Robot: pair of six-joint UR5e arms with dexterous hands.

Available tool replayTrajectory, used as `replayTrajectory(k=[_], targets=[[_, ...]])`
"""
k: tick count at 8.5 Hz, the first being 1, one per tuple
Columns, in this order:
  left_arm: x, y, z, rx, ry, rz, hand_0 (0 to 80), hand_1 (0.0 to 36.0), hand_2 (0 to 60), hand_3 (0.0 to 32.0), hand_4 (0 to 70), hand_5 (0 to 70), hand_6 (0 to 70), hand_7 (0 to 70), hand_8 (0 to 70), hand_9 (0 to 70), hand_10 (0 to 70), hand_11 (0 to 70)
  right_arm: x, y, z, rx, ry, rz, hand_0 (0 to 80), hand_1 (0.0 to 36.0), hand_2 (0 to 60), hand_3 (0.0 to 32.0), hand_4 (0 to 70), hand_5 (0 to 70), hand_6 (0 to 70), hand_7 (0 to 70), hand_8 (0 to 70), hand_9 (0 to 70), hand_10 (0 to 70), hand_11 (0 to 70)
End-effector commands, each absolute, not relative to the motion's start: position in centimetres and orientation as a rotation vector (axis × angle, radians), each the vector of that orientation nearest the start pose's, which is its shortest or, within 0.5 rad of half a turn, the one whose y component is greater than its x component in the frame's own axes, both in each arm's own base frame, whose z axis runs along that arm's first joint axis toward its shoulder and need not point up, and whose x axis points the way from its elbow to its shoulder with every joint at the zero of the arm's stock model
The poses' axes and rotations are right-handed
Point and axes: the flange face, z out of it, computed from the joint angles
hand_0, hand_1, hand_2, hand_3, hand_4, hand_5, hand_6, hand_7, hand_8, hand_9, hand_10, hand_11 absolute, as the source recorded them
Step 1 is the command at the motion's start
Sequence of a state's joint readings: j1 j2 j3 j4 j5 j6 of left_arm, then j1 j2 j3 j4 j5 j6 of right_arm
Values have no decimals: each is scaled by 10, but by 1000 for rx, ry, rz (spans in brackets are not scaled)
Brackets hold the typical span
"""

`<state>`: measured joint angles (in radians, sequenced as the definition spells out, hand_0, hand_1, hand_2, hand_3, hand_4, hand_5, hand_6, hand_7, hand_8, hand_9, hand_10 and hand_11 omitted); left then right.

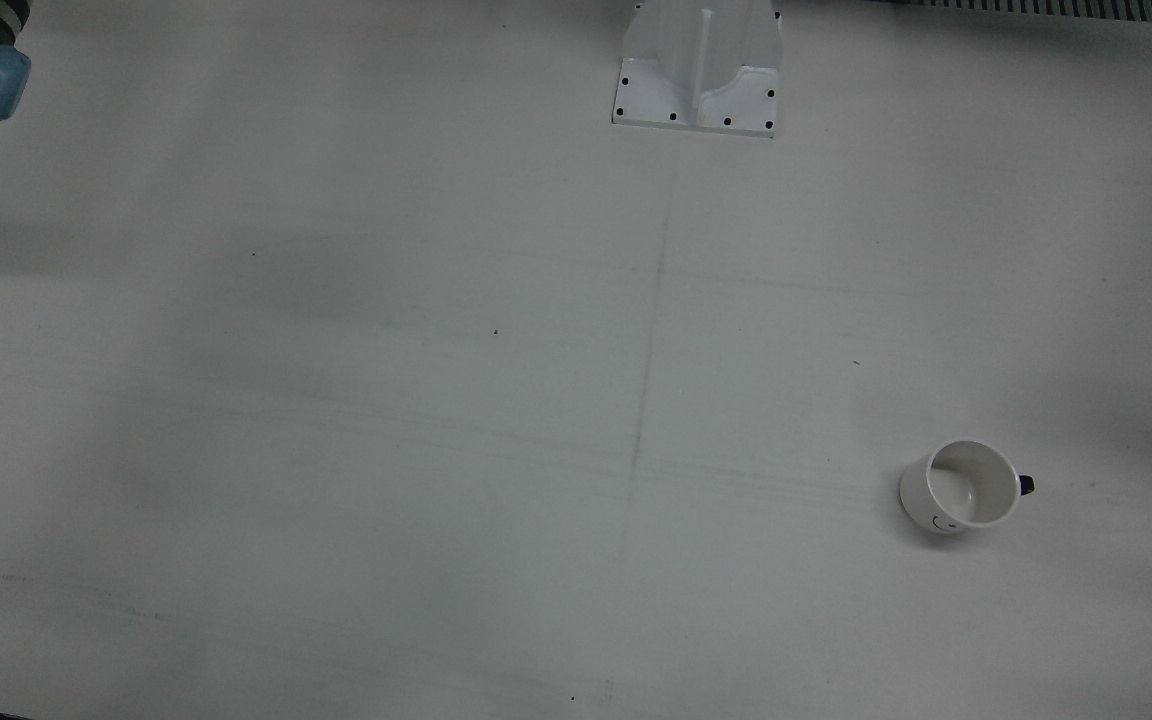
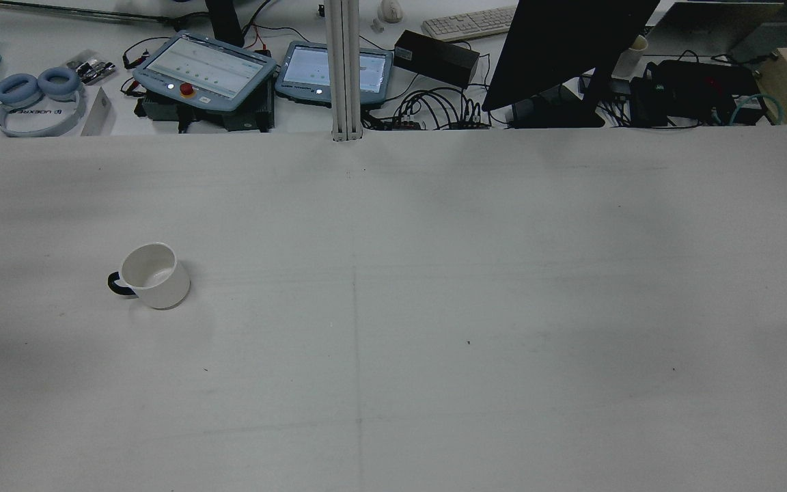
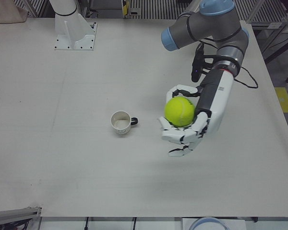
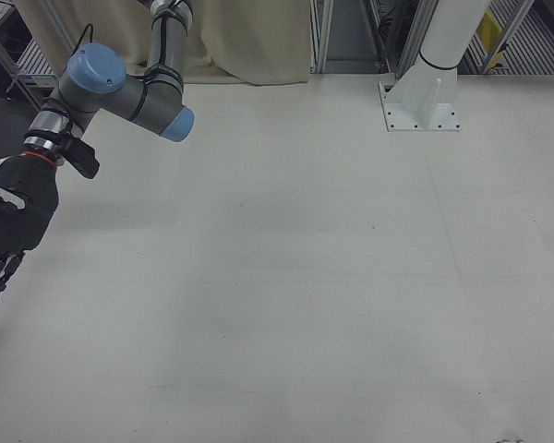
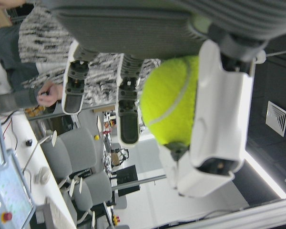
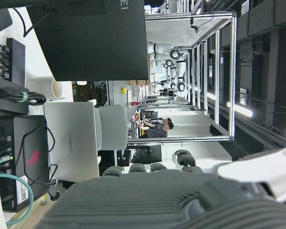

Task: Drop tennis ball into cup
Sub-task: 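Carry the tennis ball in the left hand over the white mug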

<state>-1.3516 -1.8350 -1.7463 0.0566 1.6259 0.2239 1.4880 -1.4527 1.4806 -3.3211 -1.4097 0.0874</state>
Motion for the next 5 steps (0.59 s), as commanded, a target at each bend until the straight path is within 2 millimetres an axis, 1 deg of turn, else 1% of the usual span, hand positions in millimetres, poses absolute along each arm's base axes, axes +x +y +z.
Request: replayTrajectory(k=[1,2,3,4,5], targets=[[156,-577,452,-317,2315,-1405,800,360,600,314,104,346,700,698,485,427,168,280,105,-535,686,-17,1983,-2295,0,0,0,0,0,0,0,0,0,0,0,0],[176,-571,453,-316,2301,-1387,800,360,600,320,83,324,700,700,477,429,165,275,105,-535,686,-17,1983,-2295,0,0,0,0,0,0,0,0,0,0,0,0],[182,-569,451,-292,2306,-1353,800,360,600,320,62,303,666,700,468,430,165,276,105,-535,686,-17,1983,-2295,0,0,0,0,0,0,0,0,0,0,0,0],[201,-563,453,-290,2297,-1329,800,360,596,320,39,312,686,682,471,424,167,279,105,-535,686,-17,1983,-2295,0,0,0,0,0,0,0,0,0,0,0,0],[212,-557,457,-291,2302,-1341,800,360,582,320,28,313,684,668,470,421,166,277,105,-535,686,-17,1983,-2295,0,0,0,0,0,0,0,0,0,0,0,0]])
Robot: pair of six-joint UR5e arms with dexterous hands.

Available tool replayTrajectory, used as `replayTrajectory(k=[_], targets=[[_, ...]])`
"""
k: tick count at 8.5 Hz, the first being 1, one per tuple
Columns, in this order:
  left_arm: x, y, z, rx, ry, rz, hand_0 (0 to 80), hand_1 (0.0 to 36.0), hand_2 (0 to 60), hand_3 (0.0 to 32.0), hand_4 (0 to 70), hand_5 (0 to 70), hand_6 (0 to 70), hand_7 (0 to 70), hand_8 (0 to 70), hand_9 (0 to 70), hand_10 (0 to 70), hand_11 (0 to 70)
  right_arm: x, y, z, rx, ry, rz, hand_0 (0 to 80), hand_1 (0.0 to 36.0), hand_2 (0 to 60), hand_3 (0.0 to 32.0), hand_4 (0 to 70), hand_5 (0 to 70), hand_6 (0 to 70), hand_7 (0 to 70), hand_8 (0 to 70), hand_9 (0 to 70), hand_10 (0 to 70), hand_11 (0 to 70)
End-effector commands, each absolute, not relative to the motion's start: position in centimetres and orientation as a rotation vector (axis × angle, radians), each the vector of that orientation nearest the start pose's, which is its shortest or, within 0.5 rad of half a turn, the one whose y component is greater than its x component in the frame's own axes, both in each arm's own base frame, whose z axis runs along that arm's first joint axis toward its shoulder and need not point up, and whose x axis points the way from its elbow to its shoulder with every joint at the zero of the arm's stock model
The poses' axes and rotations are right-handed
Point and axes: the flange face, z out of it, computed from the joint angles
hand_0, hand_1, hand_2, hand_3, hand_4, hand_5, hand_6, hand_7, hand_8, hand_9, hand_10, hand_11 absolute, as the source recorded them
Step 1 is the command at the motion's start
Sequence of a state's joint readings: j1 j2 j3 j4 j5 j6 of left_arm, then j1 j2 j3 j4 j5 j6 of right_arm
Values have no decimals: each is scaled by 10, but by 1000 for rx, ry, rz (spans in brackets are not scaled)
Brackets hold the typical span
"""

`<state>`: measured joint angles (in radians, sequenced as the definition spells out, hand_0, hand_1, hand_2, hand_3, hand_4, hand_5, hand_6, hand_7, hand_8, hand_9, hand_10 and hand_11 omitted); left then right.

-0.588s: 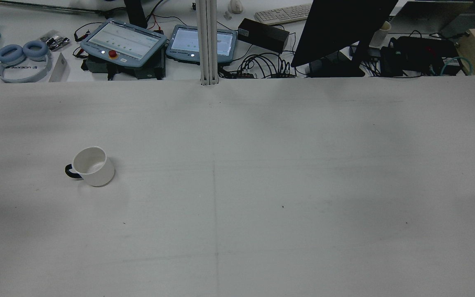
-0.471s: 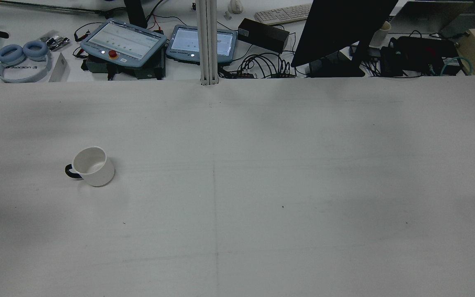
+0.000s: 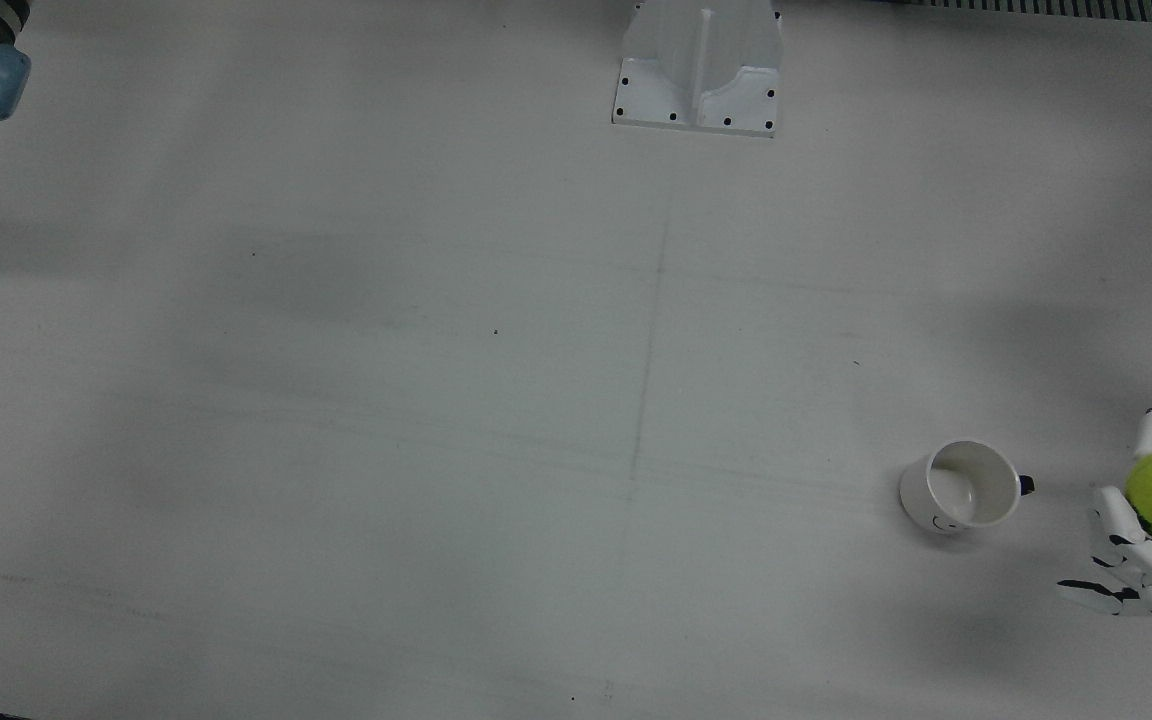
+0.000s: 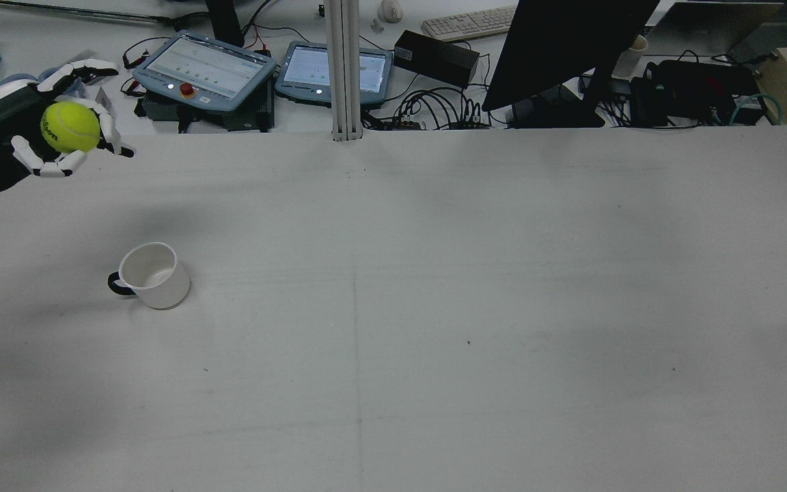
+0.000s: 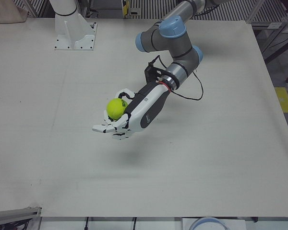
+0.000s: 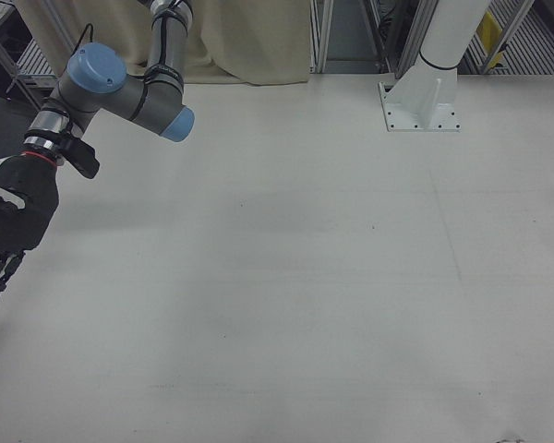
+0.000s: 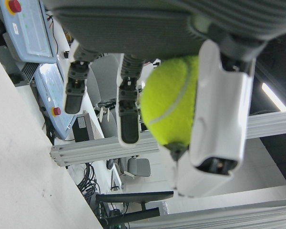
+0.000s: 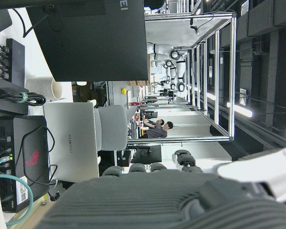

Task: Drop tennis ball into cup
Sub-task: 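Carry the tennis ball in the left hand over the white mug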

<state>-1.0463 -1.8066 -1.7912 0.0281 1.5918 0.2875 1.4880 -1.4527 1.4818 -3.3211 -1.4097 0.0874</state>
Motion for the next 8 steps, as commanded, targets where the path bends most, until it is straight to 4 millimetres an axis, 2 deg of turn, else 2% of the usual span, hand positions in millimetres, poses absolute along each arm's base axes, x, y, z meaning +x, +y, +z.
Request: replayTrajectory(k=[1,3,4,5,6,7,8], targets=[[233,-546,471,-321,2280,-1352,800,360,578,320,4,344,700,612,484,410,167,280,105,-535,686,-17,1983,-2295,0,0,0,0,0,0,0,0,0,0,0,0],[247,-525,497,-327,2253,-1360,800,360,554,320,3,352,700,598,488,407,165,278,105,-535,686,-17,1983,-2295,0,0,0,0,0,0,0,0,0,0,0,0],[247,-522,501,-330,2251,-1359,800,360,529,320,5,336,700,612,480,410,168,281,105,-535,686,-17,1983,-2295,0,0,0,0,0,0,0,0,0,0,0,0],[248,-522,502,-332,2248,-1358,800,360,532,320,3,344,700,599,483,407,166,279,105,-535,686,-17,1983,-2295,0,0,0,0,0,0,0,0,0,0,0,0],[253,-520,507,-338,2233,-1361,800,360,480,320,0,318,693,553,448,365,164,276,105,-535,686,-17,1983,-2295,0,0,0,0,0,0,0,0,0,0,0,0],[255,-520,510,-342,2233,-1358,800,360,404,320,0,251,474,388,339,230,147,248,105,-535,686,-17,1983,-2295,0,0,0,0,0,0,0,0,0,0,0,0],[255,-520,510,-342,2233,-1358,669,337,356,320,0,206,349,206,249,105,130,216,105,-535,686,-17,1983,-2295,0,0,0,0,0,0,0,0,0,0,0,0]])
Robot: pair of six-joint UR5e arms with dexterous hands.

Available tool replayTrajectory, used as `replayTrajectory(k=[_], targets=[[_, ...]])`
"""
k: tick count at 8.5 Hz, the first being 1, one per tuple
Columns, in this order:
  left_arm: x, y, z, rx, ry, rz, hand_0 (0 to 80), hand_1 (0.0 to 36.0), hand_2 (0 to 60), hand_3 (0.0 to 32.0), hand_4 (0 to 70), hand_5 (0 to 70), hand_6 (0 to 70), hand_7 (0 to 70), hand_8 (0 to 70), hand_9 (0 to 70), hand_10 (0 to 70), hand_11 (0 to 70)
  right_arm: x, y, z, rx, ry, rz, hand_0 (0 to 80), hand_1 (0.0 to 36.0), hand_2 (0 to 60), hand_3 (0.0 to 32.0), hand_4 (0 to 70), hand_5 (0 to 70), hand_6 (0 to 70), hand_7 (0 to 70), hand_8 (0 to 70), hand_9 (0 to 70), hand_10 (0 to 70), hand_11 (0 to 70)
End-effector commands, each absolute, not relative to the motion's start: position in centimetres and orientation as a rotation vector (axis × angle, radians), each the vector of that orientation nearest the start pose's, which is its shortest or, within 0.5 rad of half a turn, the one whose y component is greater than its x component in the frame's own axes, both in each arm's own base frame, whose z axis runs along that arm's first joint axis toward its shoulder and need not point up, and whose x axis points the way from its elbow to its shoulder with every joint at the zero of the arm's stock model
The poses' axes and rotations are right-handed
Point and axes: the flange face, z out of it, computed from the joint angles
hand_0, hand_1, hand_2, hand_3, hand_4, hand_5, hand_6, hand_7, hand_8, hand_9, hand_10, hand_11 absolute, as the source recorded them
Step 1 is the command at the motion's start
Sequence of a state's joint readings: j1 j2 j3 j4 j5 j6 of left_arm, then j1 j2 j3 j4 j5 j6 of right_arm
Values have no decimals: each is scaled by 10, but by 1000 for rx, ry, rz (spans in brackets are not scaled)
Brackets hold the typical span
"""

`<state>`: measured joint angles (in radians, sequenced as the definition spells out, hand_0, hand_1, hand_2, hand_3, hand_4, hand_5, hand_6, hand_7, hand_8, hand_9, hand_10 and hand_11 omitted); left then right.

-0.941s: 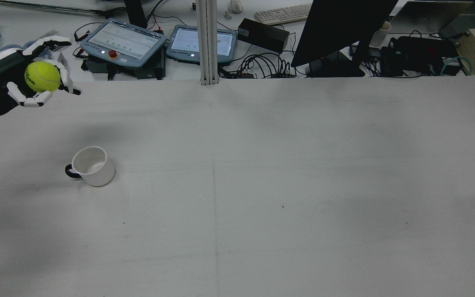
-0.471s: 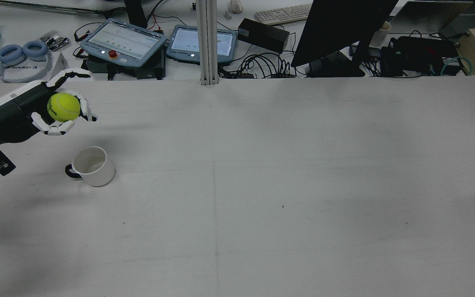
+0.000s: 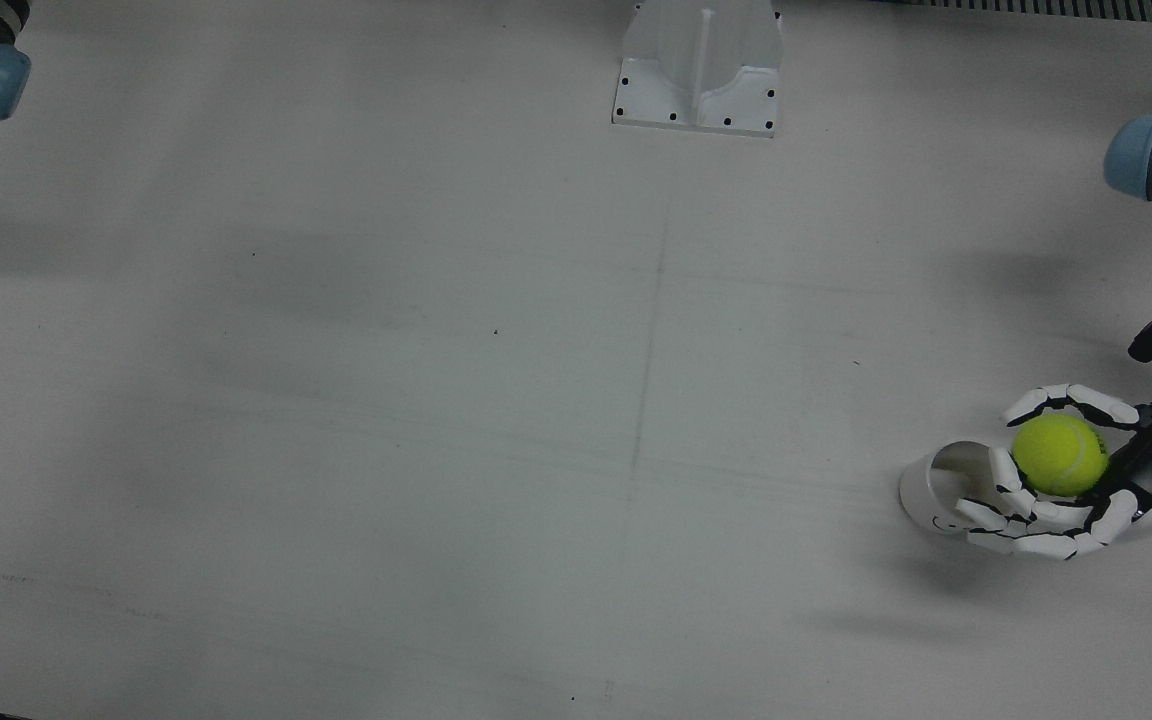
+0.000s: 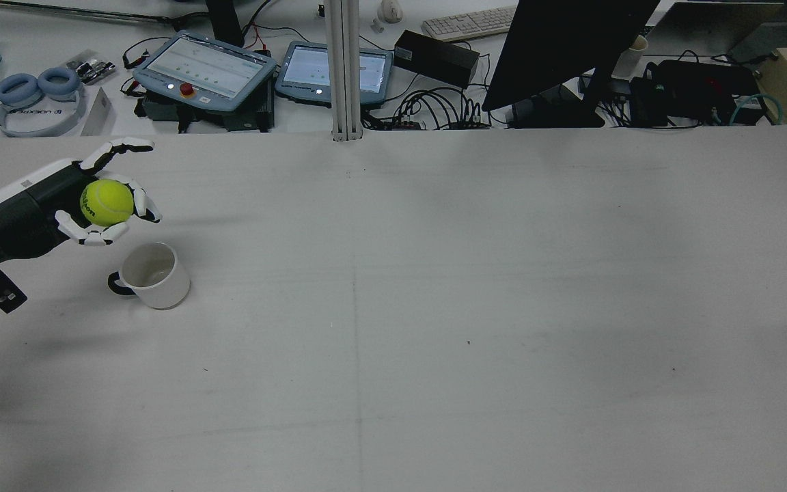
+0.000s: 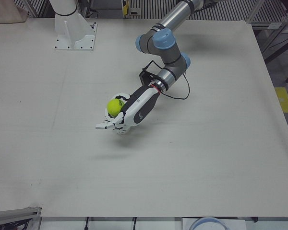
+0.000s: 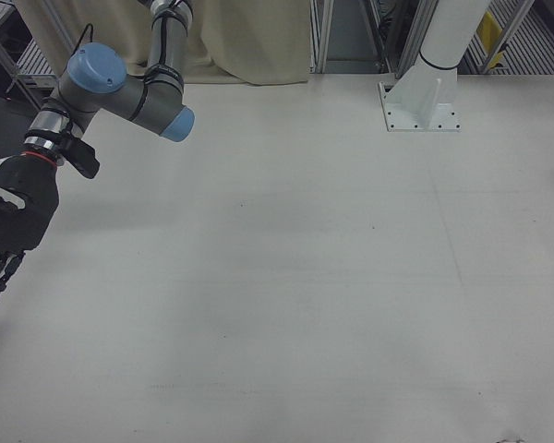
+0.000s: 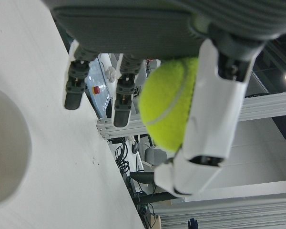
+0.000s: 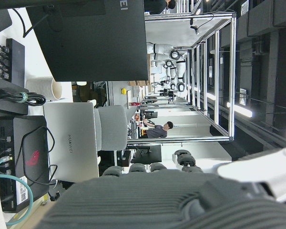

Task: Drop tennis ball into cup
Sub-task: 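Open the left hand fingers to release the ball into the mug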

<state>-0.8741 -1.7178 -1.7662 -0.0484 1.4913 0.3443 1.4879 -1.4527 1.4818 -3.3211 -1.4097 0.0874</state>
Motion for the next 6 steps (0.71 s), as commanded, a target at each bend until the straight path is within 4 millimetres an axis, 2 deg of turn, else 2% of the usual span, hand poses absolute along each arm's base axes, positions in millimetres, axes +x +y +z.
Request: replayTrajectory(k=[1,2,4,5,6], targets=[[255,-520,510,-343,2232,-1360,619,307,350,320,0,212,413,153,249,78,122,203,105,-535,686,-17,1983,-2295,0,0,0,0,0,0,0,0,0,0,0,0],[254,-520,510,-342,2234,-1360,595,289,328,320,0,198,369,140,232,64,114,189,105,-535,686,-17,1983,-2295,0,0,0,0,0,0,0,0,0,0,0,0],[254,-521,510,-361,2237,-1365,575,278,310,320,0,178,287,146,213,61,110,182,105,-535,686,-17,1983,-2295,0,0,0,0,0,0,0,0,0,0,0,0],[245,-526,507,-374,2254,-1383,572,271,322,320,0,192,366,130,227,57,109,181,105,-535,686,-17,1983,-2295,0,0,0,0,0,0,0,0,0,0,0,0],[191,-547,510,-302,2266,-1478,584,287,326,320,0,178,287,153,208,62,110,183,105,-535,687,-17,1981,-2297,0,0,0,0,0,0,0,0,0,0,0,0]])
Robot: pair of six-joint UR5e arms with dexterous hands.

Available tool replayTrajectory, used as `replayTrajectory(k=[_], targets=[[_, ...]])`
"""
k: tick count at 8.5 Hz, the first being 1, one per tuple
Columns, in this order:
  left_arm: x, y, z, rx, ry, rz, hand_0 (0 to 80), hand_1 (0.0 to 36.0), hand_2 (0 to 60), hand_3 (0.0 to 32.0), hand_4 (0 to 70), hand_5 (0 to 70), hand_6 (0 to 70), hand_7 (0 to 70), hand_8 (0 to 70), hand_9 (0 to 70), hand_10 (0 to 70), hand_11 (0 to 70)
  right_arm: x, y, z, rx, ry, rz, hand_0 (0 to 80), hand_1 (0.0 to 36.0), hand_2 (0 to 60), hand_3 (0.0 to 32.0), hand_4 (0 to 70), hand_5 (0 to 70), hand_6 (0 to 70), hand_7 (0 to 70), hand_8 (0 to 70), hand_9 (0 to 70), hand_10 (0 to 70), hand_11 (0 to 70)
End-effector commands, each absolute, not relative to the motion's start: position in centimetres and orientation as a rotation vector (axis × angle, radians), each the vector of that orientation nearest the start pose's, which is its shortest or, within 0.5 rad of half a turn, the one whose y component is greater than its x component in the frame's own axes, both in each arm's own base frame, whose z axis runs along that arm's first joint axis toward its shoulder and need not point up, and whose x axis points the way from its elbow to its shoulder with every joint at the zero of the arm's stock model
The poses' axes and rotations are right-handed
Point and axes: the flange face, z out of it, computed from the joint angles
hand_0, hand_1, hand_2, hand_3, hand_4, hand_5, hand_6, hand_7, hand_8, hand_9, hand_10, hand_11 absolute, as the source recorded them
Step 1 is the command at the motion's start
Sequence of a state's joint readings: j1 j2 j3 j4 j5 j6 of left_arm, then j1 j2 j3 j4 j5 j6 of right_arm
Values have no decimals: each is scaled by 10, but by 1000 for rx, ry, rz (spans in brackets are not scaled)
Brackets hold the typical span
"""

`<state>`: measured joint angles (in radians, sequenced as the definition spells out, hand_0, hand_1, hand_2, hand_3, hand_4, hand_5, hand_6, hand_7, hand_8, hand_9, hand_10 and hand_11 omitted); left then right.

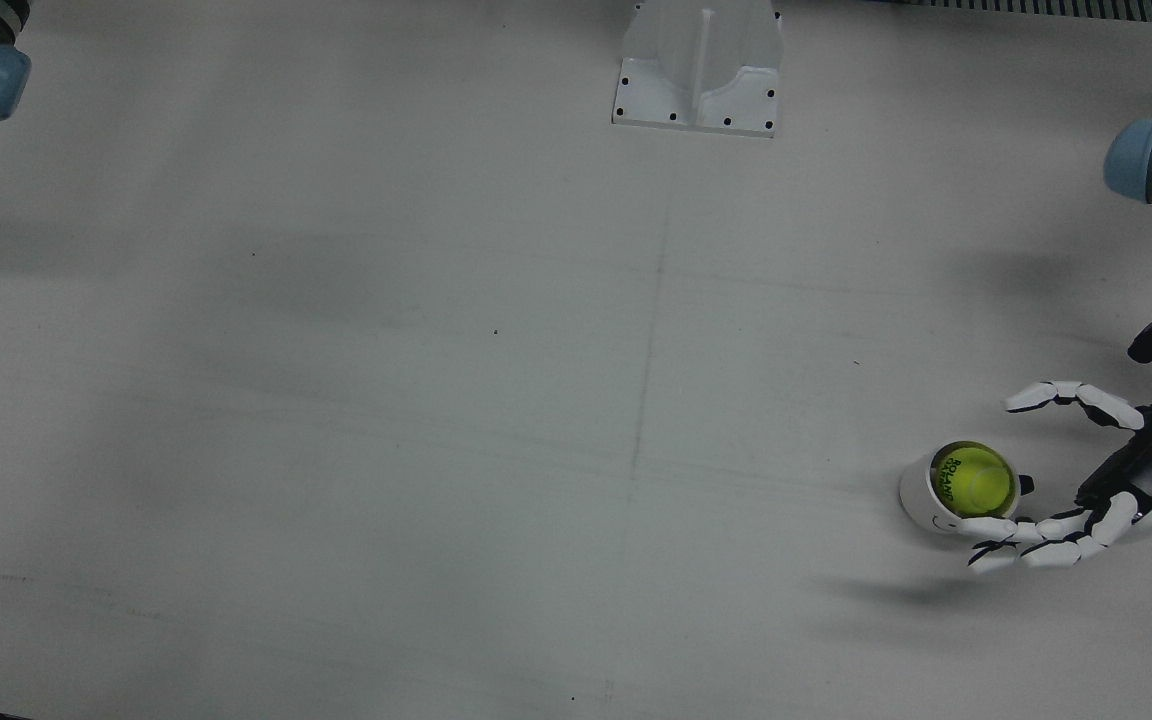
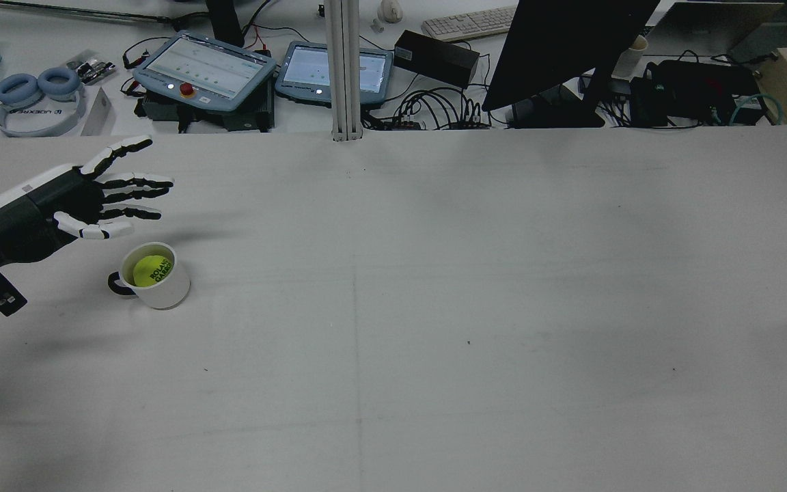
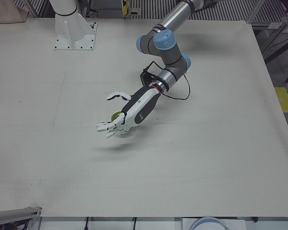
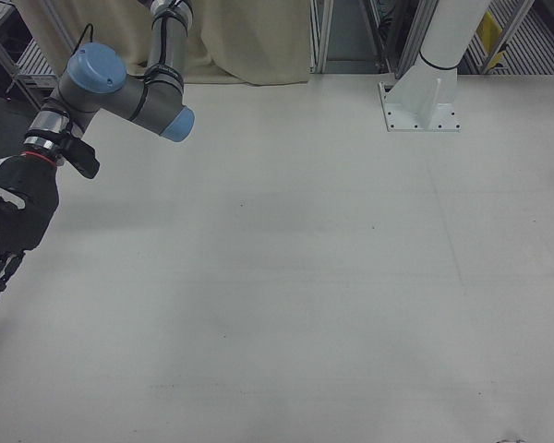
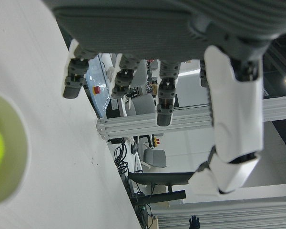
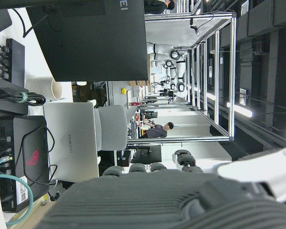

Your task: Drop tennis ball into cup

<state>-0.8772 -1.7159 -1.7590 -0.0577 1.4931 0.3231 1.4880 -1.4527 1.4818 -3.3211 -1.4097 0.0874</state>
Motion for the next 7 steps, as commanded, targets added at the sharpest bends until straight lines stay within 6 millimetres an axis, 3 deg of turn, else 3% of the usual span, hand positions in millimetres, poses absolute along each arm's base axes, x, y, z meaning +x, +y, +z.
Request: replayTrajectory(k=[1,2,3,4,5,6,7], targets=[[131,-564,512,-182,2277,-1556,600,304,361,320,0,188,330,157,212,68,116,193,105,-535,687,-17,1981,-2297,0,0,0,0,0,0,0,0,0,0,0,0],[87,-576,508,-99,2278,-1605,621,326,371,320,0,185,298,173,205,78,124,207,105,-535,686,-17,1983,-2295,0,0,0,0,0,0,0,0,0,0,0,0],[42,-590,492,-23,2303,-1626,698,348,412,320,0,222,458,152,221,73,145,241,105,-535,686,-18,1983,-2296,0,0,0,0,0,0,0,0,0,0,0,0],[26,-593,495,7,2301,-1647,740,360,409,320,5,186,271,201,178,82,153,253,105,-535,686,-17,1983,-2295,0,0,0,0,0,0,0,0,0,0,0,0],[21,-597,516,18,2265,-1691,762,358,428,320,27,194,310,203,187,86,152,252,105,-535,686,-18,1983,-2296,0,0,0,0,0,0,0,0,0,0,0,0],[17,-598,520,25,2265,-1696,762,360,437,320,43,202,357,202,201,89,155,255,105,-535,686,-17,1983,-2295,0,0,0,0,0,0,0,0,0,0,0,0],[14,-600,526,32,2258,-1709,749,360,414,320,30,180,239,221,181,96,155,255,105,-535,686,-17,1983,-2295,0,0,0,0,0,0,0,0,0,0,0,0]])
